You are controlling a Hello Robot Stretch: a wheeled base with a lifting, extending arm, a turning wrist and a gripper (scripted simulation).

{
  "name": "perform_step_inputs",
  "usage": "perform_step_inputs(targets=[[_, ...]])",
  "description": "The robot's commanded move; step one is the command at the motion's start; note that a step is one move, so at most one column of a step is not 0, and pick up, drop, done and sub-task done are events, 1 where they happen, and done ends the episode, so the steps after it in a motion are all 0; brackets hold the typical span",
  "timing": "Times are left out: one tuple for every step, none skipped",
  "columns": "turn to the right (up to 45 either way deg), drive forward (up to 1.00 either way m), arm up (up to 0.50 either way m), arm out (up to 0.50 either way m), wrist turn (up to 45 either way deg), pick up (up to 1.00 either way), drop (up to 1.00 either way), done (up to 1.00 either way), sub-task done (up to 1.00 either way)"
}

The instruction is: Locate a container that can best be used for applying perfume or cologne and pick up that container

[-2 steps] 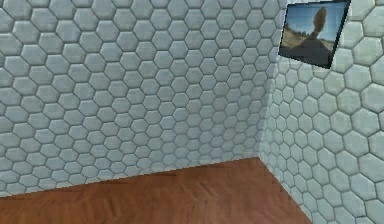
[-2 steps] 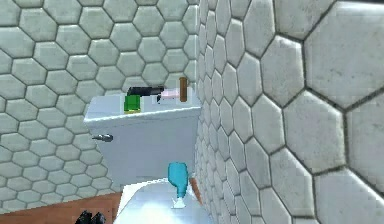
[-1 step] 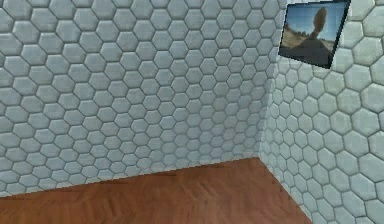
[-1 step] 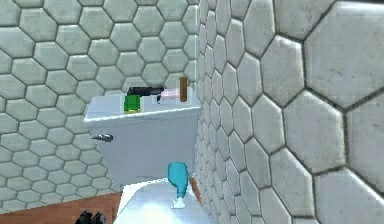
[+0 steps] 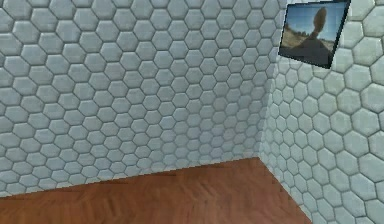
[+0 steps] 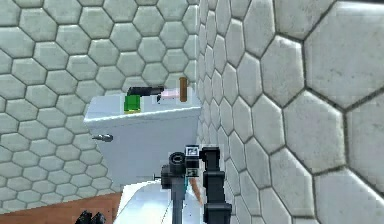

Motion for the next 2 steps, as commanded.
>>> perform_step_inputs(targets=[[0.0,0.00,0.00,0.00,45.0,0.00,0.00,0.00,0.00],[0.0,0.00,0.00,0.00,45.0,0.00,0.00,0.00,0.00]])
